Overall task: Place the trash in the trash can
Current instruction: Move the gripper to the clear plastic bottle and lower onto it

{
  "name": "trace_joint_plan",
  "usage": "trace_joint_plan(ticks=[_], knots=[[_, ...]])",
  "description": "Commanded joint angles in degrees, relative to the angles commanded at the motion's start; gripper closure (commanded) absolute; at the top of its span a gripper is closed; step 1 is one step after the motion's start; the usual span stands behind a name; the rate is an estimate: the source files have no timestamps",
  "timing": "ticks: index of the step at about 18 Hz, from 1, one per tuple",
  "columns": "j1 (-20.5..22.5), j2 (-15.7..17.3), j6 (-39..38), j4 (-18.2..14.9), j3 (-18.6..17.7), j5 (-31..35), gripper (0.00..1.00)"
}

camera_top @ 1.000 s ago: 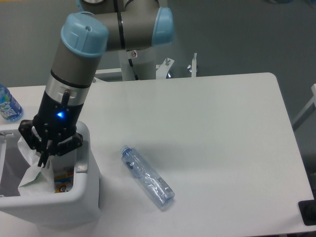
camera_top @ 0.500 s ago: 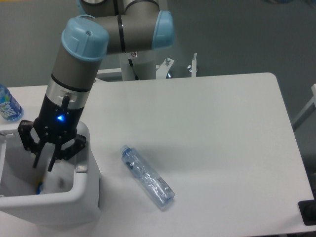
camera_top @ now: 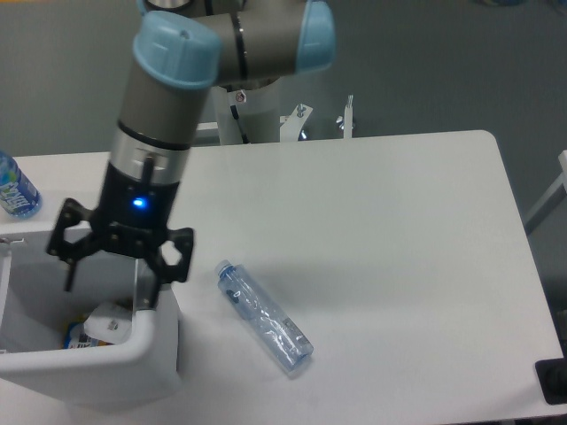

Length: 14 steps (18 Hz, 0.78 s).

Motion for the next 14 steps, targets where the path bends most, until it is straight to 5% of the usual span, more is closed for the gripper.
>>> trace_joint_plan(ticks=[6, 10, 14], knots=[[8.10, -4.82, -1.50, 0.00, -0.70, 0.26, 0.00], [8.19, -10.45, -2.11, 0.00, -0.70, 8.59, 0.00], [7.84, -11.08, -2.20, -0.18, -2.72, 10.64, 0.00]])
